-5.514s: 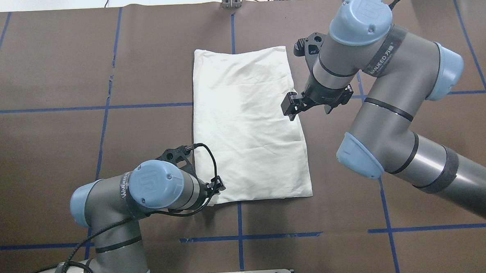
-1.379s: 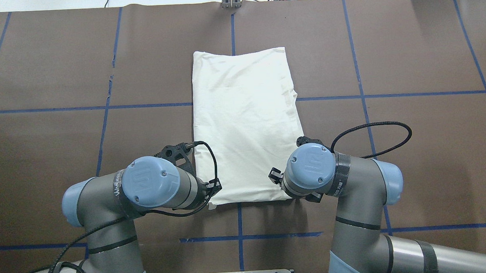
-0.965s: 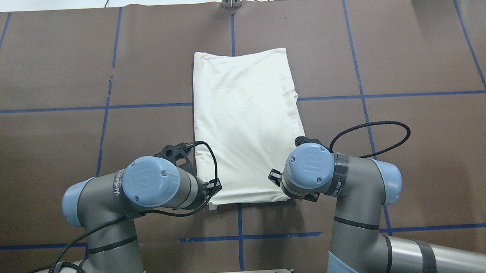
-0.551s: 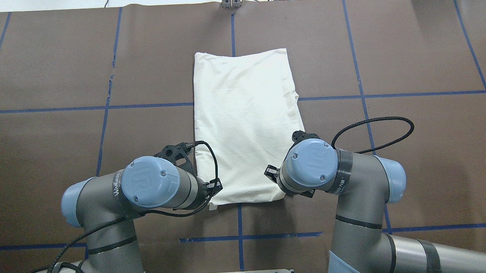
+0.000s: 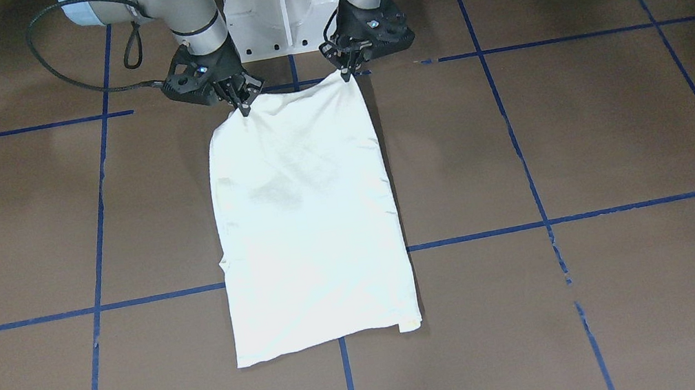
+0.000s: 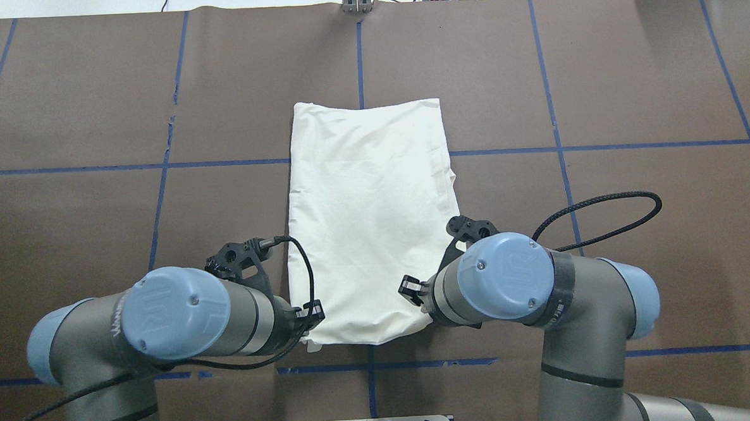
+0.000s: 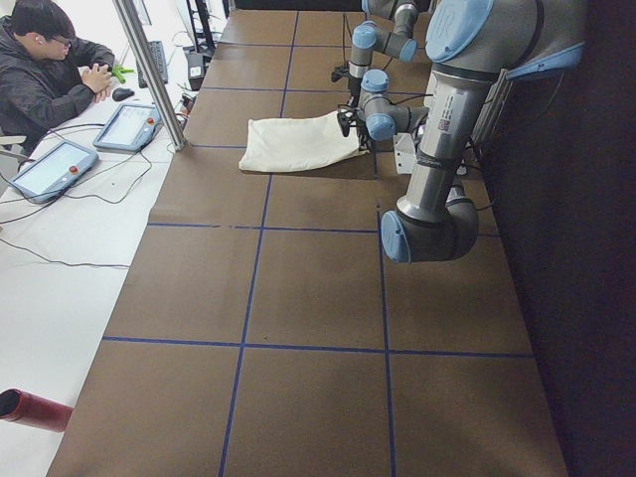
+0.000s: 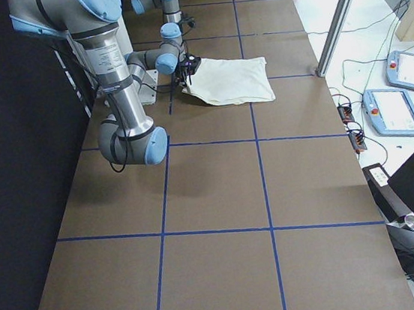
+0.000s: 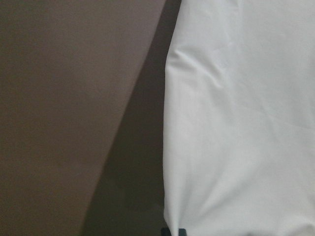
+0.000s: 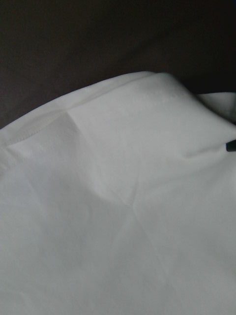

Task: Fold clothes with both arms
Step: 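Lift the near end with both grippers and fold it away from the robot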

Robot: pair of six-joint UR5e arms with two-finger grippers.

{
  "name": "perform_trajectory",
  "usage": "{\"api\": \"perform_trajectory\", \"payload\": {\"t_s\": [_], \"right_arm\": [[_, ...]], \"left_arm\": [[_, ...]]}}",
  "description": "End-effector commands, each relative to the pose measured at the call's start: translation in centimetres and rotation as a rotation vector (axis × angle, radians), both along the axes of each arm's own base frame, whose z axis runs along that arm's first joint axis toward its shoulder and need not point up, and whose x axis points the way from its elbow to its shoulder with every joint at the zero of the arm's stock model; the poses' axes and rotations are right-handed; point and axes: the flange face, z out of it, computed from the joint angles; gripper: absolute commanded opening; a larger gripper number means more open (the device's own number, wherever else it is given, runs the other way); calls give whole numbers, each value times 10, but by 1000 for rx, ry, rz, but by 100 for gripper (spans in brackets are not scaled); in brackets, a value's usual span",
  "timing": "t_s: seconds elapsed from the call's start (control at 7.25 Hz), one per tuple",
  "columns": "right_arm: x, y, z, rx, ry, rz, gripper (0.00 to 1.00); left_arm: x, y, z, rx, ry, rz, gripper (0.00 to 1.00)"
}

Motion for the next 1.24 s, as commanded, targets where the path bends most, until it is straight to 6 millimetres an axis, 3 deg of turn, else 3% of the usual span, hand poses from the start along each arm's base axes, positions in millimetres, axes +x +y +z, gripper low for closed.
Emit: {"api": "perform_trajectory", "payload": {"t_s": [0.0,0.28,0.41,0.55,0.69,0.83,1.1], "right_arm": [[15,40,-27,18,-77,-66,0],[12,41,-27,28,-72,-61,0],[18,23,-28,69,-69,-51,0],[26,0,-26,115,-60,-40,0],[41,-41,-22,145,-44,10,0],[45,-70,-21,192,-54,38,0],[21,-138,-22,254,-4,57,0]], "left_arm": [[-12,55,-16,-42,18,67,0],[-5,57,-18,-37,21,80,0],[-8,43,-17,-15,17,56,0],[-22,12,-20,14,21,11,0],[-42,-32,-21,77,10,-33,0],[-40,-65,-15,96,-17,-67,0],[-23,-139,-15,132,-61,-135,0]]}}
